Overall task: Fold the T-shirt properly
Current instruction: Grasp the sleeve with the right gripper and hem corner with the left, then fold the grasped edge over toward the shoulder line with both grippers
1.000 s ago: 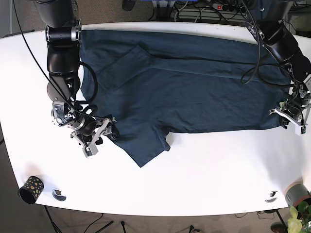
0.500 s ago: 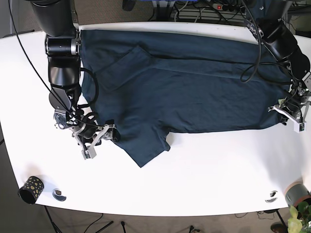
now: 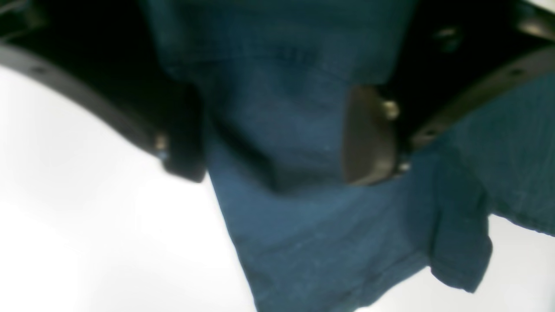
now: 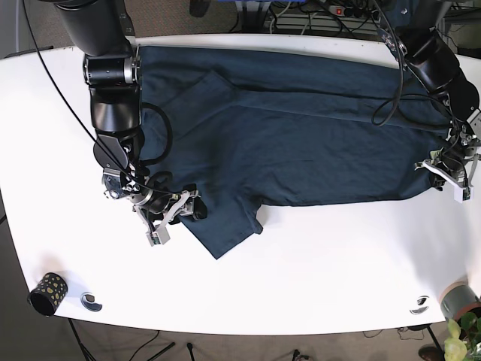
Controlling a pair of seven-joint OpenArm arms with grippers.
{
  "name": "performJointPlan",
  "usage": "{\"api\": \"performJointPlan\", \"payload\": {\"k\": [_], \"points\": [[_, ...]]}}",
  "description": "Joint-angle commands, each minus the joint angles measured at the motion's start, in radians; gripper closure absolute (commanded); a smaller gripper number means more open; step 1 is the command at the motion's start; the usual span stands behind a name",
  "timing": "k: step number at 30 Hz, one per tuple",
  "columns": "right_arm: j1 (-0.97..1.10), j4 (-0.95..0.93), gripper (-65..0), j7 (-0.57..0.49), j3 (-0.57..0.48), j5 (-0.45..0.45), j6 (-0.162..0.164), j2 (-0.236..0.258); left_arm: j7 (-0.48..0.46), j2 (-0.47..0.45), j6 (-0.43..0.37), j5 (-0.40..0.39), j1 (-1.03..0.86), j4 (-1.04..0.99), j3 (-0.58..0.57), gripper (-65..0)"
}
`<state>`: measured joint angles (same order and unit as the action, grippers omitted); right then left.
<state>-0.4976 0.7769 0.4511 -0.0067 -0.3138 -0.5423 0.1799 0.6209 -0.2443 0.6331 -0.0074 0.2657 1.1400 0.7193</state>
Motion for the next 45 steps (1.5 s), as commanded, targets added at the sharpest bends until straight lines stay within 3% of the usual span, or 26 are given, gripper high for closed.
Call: {"api": "performJointPlan", "payload": {"k": [1,6,9,16,24,35,45], "points": [[-0.026,0.016,-32.3,-0.033,0.004,-0.014,-0.005,0.007,-0.022,-0.019,0.006,-0.016,0.020,0.022,0.001,0.0],[-0.022,0.016,-6.8,-0.068,0.004,-0.011,-0.005,0.008,-0.022,-0.019,0.006,-0.016,0.020,0.022,0.001,0.0],[-0.022,0.020,0.0,-0.068,0.004,0.044,-0.005,0.005,-0.022,-0.019,0.006,-0.016,0.020,0.022,0.000,0.0],[0.003,0.157,0.0,-0.012,0.009,0.086,-0.005,0.008,-0.022,-0.017,0.006,-0.021,0.022,0.079,0.001,0.0],[0.032,0.362,0.0,0.133,0.009,0.094,-0.006,0.014,-0.020,-0.017,0.004,-0.134,-0.009,0.168,-0.005,0.0],[0.107,0.631,0.0,0.298,0.021,0.086,-0.008,0.027,0.113,-0.017,0.004,-0.236,-0.036,0.280,0.003,0.0],[0.195,0.798,0.0,0.384,0.107,0.084,-0.014,0.025,0.127,-0.019,0.004,-0.259,-0.090,0.355,0.004,0.0]]}}
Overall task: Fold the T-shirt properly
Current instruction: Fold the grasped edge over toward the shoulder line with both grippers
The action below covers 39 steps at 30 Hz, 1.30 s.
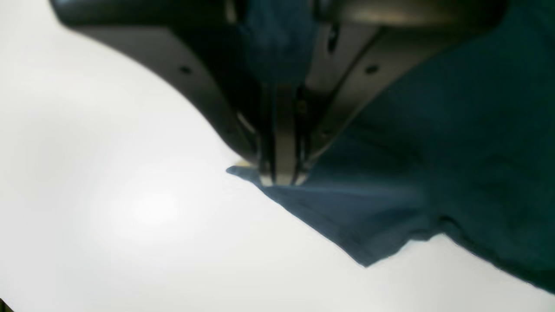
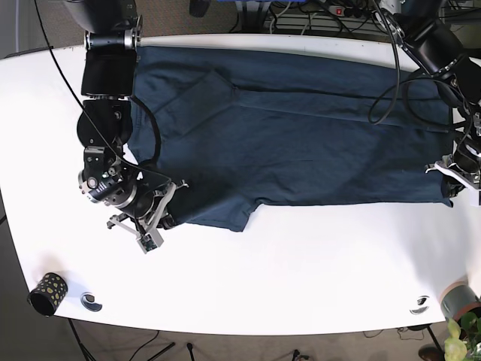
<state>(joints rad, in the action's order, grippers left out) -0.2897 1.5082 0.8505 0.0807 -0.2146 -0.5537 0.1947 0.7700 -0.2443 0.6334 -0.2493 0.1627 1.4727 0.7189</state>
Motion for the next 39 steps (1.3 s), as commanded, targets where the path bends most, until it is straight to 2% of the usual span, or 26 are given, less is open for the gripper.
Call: {"api": "performJointPlan", "payload": {"k": [1,4,7,13,16,20,23,26,31,35,38,39], "points": [[-0.001,0.096,0.0,-0.009,0.027,-0.015,-0.004,0.010,-0.022,-0.019,0.004,-0.017,0.005,0.023,0.012,0.0],[0.036,0.173,0.0,0.011,0.029,-0.015,-0.004,0.013,-0.022,-0.020,0.004,-0.017,-0.010,0.023,0.057,0.0],[0.074,0.197,0.0,0.011,0.034,-0.015,-0.021,0.013,-0.022,-0.020,0.006,-0.017,-0.008,0.015,0.086,0.0],[0.056,0.099,-2.4,0.002,0.038,-0.012,-0.027,0.007,-0.022,-0.020,0.006,-0.015,-0.035,0.013,0.086,0.0],[0.020,0.002,-15.1,-0.033,0.038,-0.010,-0.022,0.004,-0.022,-0.019,0.006,-0.015,-0.036,0.013,0.084,0.0],[-0.018,-0.131,-41.2,-0.130,0.038,-0.013,-0.007,0.007,-0.022,-0.019,0.006,-0.011,-0.038,0.013,0.084,0.0],[-0.059,-0.240,-56.3,-0.191,0.038,-0.013,-0.013,0.012,-0.022,-0.019,0.006,-0.011,-0.038,0.013,0.084,0.0],[-0.107,-0.346,-65.0,-0.215,0.038,-0.013,-0.018,0.012,-0.022,-0.019,0.006,-0.009,-0.038,0.013,0.084,0.0],[-0.161,-0.458,-65.0,-0.219,0.038,-0.015,-0.021,0.012,-0.022,-0.019,0.006,-0.009,-0.038,0.013,0.084,0.0],[-0.164,-0.467,-65.0,-0.219,0.037,-0.015,-0.061,0.002,-0.022,-0.019,0.006,-0.009,-0.038,0.013,0.084,0.0],[-0.164,-0.469,-55.3,-0.219,0.037,-0.015,-0.068,-0.007,-0.022,-0.019,0.006,-0.009,-0.038,0.013,0.084,0.0],[-0.164,-0.469,-48.8,-0.221,0.037,-0.015,-0.070,-0.013,-0.022,-0.019,0.006,-0.009,-0.038,0.013,0.084,0.0]]}}
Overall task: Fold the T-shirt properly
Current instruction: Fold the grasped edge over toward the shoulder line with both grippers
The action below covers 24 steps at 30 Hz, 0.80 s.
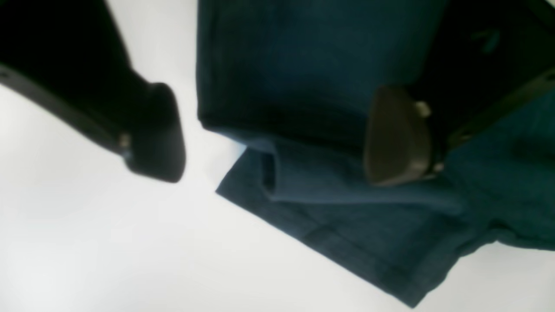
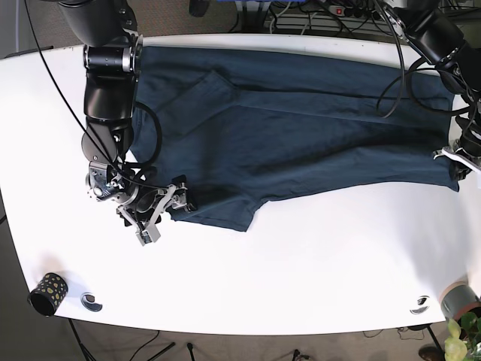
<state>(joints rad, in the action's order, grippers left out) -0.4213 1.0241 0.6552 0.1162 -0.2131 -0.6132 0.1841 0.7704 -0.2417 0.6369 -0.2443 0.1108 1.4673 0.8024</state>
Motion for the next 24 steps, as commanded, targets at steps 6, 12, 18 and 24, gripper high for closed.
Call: {"api": "performJointPlan", "payload": {"k": [6,12,18,24], "points": [[-0.031,0.019,-10.3,-0.025,0.001,-0.016,-0.012,-0.005,-0.022,-0.021,0.002,-0.014,0.014,0.019,0.001,0.0],[-0.029,0.052,0.0,-0.018,0.000,-0.016,-0.012,-0.005,-0.022,-0.021,0.002,-0.014,0.019,0.019,0.001,0.0],[0.022,0.239,0.0,0.059,0.001,-0.016,-0.012,-0.001,-0.022,-0.021,0.001,-0.020,0.028,0.020,0.004,0.0],[0.106,0.462,0.0,0.157,0.001,-0.016,-0.012,-0.001,-0.022,-0.020,0.002,-0.022,0.048,0.025,0.008,0.0]]}}
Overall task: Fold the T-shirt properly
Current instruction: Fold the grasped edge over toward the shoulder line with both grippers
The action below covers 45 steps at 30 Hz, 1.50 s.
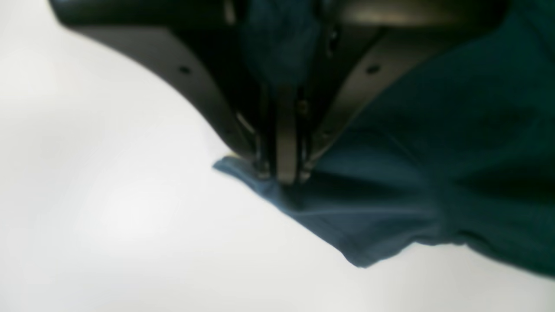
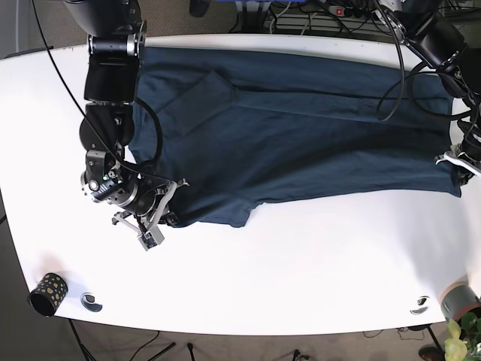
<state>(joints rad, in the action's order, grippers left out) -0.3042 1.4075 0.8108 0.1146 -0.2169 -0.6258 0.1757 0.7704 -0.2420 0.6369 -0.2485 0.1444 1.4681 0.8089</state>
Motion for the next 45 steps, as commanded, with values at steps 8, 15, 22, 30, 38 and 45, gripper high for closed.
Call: {"api": "performJointPlan", "payload": {"k": [8,15,22,30,38,45], "points": [[0.127,0.359,0.0,0.098,0.015,-0.013,0.001,0.009,-0.022,-0.020,0.002,-0.018,0.007,0.026,0.005,0.0],[0.279,0.545,0.0,0.184,0.101,-0.014,-0.001,0.003,-0.022,-0.021,0.004,-0.090,-0.055,0.026,0.005,0.0],[0.432,0.608,0.0,0.212,0.184,-0.143,-0.001,0.002,-0.022,-0.023,0.004,-0.145,-0.134,0.026,0.005,0.0],[0.561,0.611,0.0,0.281,0.314,-0.332,-0.001,0.008,-0.022,-0.023,0.004,-0.145,-0.207,0.026,0.005,0.0],[0.650,0.609,0.0,0.289,0.333,-0.356,0.001,0.008,-0.022,-0.027,0.004,-0.142,-0.263,0.021,0.005,0.0],[0.690,0.602,-1.9,0.289,0.333,-0.355,0.007,0.026,-0.022,-0.050,0.004,-0.137,-0.292,0.019,-0.003,0.0]]}}
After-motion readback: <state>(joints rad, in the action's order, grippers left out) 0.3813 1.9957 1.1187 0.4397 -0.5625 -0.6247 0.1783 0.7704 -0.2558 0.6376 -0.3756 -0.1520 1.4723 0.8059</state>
